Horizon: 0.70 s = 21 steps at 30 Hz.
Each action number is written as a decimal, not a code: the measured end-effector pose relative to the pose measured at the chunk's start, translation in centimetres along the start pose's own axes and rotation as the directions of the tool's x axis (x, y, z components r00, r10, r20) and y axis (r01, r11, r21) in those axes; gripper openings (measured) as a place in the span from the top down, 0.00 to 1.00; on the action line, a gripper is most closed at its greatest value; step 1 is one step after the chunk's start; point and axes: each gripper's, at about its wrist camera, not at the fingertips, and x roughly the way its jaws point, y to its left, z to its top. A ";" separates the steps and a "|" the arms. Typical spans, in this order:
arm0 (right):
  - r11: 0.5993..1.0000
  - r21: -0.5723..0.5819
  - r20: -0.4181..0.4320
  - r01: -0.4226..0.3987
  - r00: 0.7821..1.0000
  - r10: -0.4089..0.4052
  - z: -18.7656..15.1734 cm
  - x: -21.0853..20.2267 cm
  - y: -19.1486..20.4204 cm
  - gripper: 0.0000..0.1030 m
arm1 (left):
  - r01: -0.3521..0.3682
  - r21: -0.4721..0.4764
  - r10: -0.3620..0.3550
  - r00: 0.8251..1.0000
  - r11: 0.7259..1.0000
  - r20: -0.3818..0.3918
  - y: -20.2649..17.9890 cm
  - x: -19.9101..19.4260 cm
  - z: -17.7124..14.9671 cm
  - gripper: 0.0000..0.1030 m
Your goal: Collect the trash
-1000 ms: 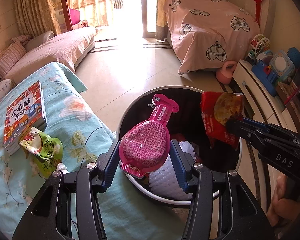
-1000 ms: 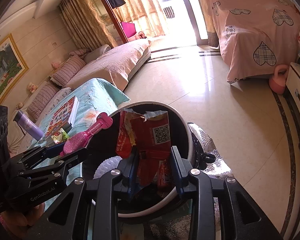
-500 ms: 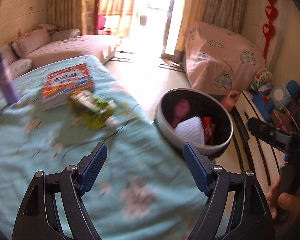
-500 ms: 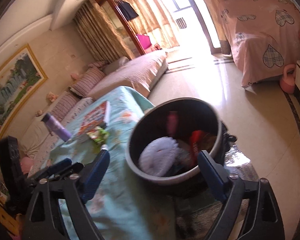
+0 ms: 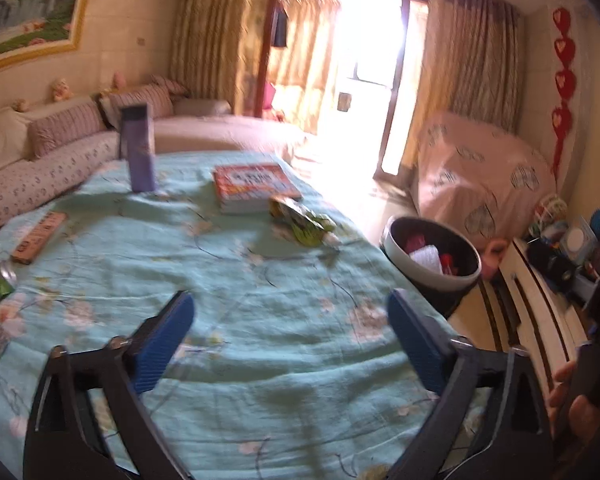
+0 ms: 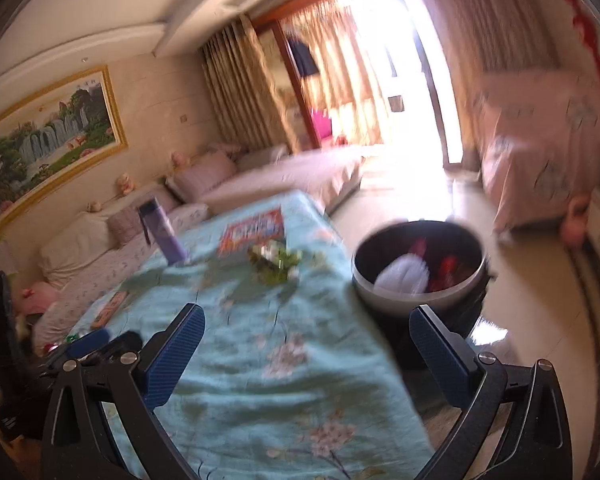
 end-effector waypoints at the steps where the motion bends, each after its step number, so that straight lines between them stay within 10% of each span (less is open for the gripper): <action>1: 0.999 -0.025 0.072 0.023 0.997 -0.021 0.1 -1.2 0.4 0.00 | -0.032 -0.001 0.032 0.999 0.999 0.043 0.3 -0.8 -0.2 0.00; 7: 0.991 -0.096 0.156 0.096 0.985 -0.080 -1.9 -1.3 1.5 0.00 | -0.157 0.070 0.146 0.980 0.985 0.136 0.6 -1.8 -1.8 0.00; 21: 0.981 -0.160 0.164 0.113 0.983 -0.086 -5.6 -0.4 2.9 0.00 | -0.203 0.126 0.183 0.971 0.971 0.155 0.1 -1.4 -4.5 0.00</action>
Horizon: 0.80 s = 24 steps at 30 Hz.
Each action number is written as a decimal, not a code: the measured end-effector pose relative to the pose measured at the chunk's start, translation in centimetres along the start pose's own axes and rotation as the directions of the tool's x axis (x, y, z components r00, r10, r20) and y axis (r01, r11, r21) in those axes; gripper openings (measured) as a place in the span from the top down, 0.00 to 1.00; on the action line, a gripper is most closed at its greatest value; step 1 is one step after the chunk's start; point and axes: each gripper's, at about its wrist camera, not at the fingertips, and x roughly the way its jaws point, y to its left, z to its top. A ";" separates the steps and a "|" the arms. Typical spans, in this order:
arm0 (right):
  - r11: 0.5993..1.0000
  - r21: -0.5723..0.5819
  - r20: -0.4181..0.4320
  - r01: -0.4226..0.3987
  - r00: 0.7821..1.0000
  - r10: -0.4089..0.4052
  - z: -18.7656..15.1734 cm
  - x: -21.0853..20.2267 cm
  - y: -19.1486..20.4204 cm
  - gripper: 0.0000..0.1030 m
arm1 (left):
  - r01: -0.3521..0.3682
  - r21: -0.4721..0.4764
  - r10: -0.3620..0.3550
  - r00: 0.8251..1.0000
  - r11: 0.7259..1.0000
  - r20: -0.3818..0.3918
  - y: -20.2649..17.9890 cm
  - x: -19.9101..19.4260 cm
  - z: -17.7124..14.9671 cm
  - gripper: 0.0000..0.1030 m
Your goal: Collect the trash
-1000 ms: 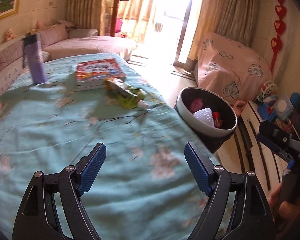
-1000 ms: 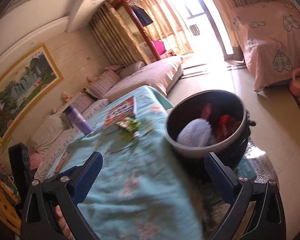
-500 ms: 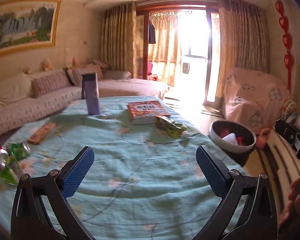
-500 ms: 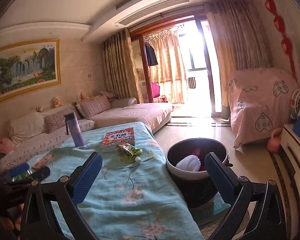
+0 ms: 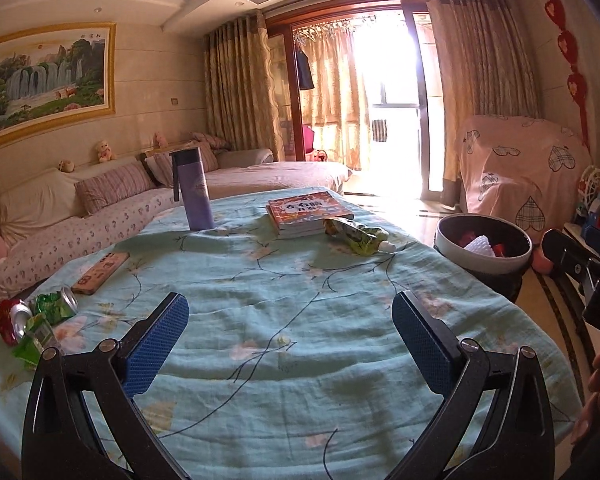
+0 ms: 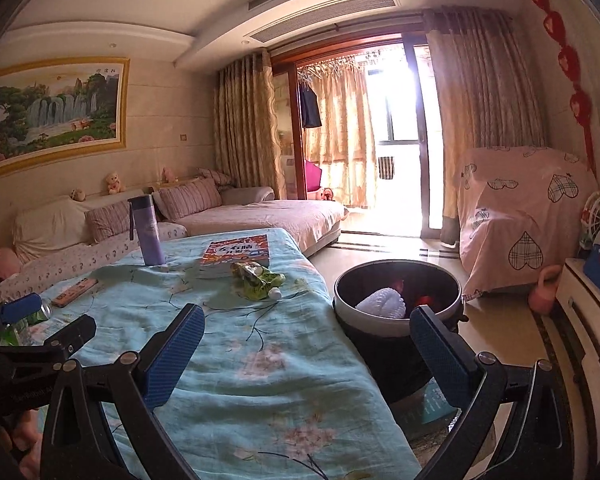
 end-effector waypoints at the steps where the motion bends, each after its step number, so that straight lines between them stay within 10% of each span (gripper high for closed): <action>1: 1.000 0.000 -0.002 -0.001 1.000 0.001 0.0 0.0 0.0 0.00 | -0.002 -0.003 0.002 1.000 1.000 -0.002 0.0 0.0 0.0 0.00; 24: 1.000 -0.019 -0.010 -0.022 1.000 0.022 0.0 -0.1 1.0 0.00 | -0.007 -0.022 0.007 1.000 1.000 -0.001 0.9 -0.2 -0.6 0.00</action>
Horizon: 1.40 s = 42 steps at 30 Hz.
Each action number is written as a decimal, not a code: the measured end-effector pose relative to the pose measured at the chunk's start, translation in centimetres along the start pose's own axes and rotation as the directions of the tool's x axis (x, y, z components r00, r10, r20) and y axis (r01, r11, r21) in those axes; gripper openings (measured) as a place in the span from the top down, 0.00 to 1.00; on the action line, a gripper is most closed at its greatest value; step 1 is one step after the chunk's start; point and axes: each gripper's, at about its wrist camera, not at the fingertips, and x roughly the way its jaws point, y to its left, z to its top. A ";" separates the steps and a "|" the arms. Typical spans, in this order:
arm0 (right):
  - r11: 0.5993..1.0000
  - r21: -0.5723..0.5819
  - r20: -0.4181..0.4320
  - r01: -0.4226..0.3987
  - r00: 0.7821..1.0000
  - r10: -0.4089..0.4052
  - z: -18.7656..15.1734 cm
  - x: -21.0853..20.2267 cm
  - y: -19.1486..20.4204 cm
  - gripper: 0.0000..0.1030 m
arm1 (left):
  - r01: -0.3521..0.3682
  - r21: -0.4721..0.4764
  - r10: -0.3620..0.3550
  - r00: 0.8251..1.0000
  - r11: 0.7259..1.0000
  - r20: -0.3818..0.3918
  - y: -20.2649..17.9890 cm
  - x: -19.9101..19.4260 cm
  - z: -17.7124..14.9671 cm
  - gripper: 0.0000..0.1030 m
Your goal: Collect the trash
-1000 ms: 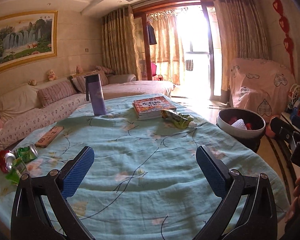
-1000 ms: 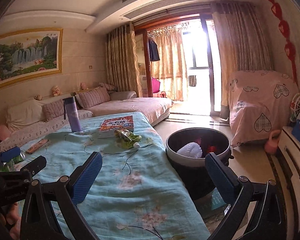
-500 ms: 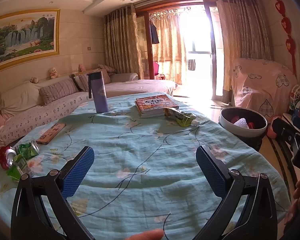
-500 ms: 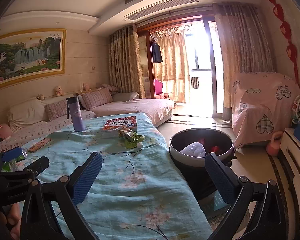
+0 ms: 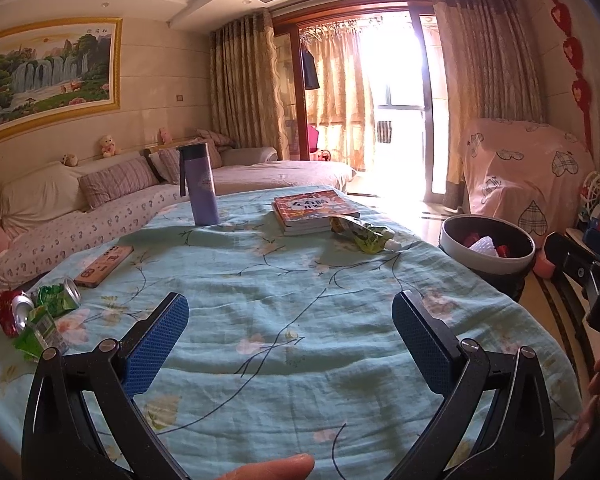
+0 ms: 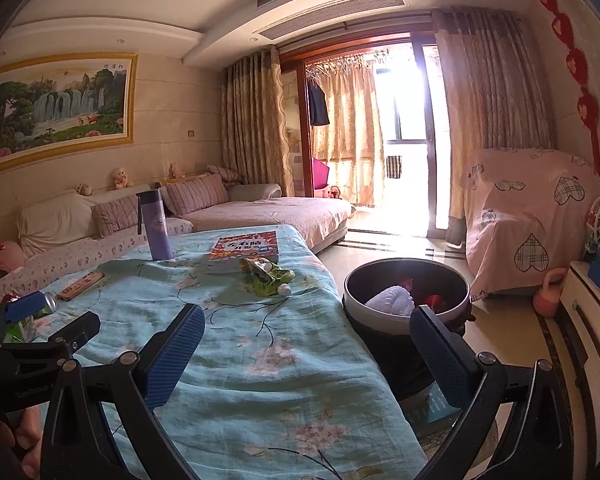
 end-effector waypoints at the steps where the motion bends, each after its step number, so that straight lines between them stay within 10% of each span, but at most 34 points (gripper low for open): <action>1: 1.000 -0.001 0.000 0.000 1.000 0.000 0.0 0.0 0.0 0.00 | 0.001 -0.001 -0.001 1.000 1.000 0.000 0.0 0.0 0.0 0.00; 42: 0.999 0.008 -0.011 -0.032 0.999 0.032 0.1 0.1 0.3 0.00 | -0.004 -0.004 0.004 1.000 1.000 -0.007 0.3 0.3 -0.5 0.00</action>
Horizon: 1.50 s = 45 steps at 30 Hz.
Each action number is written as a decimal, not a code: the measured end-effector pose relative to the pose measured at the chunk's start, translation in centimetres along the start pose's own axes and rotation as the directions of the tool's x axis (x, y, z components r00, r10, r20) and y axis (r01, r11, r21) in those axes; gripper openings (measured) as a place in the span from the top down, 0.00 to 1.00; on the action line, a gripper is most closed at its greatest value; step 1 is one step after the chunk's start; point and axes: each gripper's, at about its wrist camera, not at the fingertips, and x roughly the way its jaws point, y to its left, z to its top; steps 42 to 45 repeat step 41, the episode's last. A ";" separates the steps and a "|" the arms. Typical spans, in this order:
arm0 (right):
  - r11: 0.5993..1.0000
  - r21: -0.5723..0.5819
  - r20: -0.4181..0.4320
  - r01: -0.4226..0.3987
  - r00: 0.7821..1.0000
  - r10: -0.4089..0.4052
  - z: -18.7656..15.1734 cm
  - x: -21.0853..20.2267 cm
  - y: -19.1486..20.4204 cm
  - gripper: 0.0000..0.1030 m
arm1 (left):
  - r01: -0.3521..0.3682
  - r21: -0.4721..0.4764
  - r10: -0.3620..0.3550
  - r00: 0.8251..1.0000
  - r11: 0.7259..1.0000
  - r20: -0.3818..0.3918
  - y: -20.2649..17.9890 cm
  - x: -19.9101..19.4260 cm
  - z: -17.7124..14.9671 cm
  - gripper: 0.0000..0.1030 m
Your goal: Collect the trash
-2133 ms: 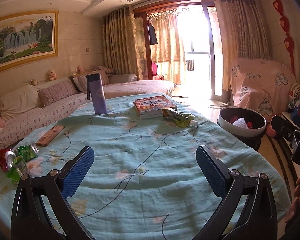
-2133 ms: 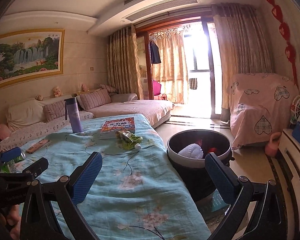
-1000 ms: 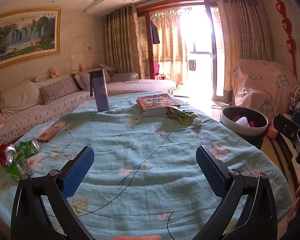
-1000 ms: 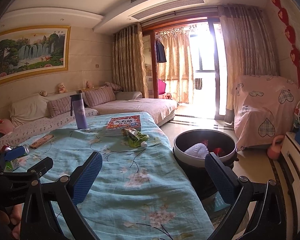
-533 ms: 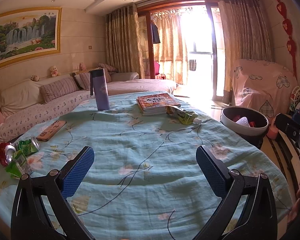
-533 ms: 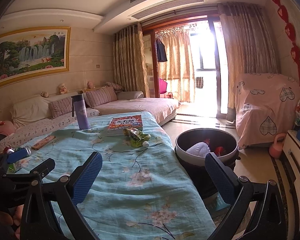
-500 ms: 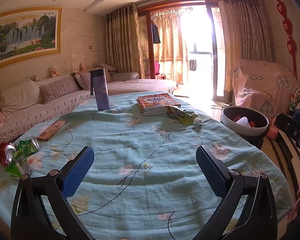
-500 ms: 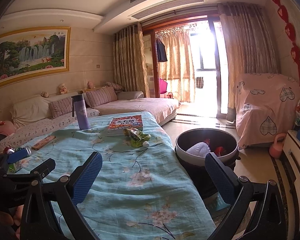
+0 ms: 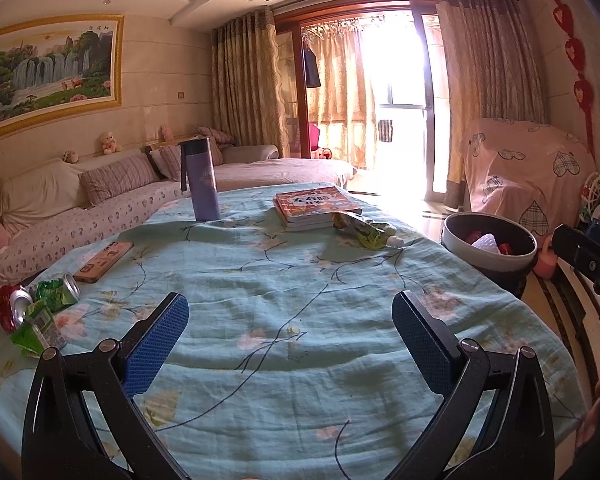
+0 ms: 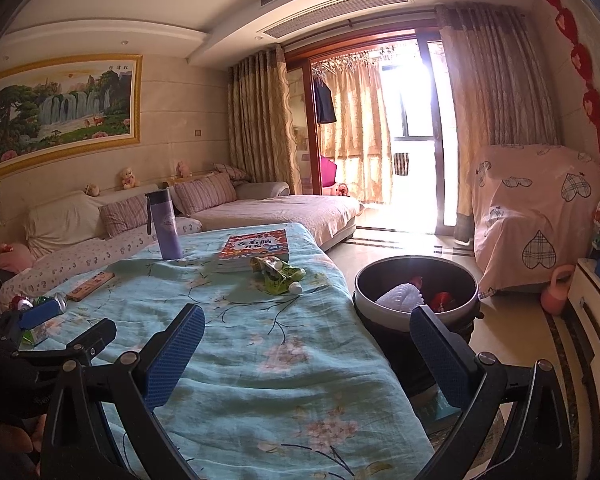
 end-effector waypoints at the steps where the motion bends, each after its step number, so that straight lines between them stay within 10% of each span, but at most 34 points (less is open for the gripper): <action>1: 1.000 0.000 0.000 0.000 1.000 0.000 0.0 0.1 0.0 0.00 | 0.000 0.000 0.000 1.000 1.000 0.001 0.0 0.0 0.0 0.00; 45: 0.999 0.026 -0.053 -0.029 0.998 0.030 0.1 1.2 -0.1 0.00 | 0.049 -0.044 -0.050 0.998 0.998 -0.028 0.6 1.0 0.6 0.00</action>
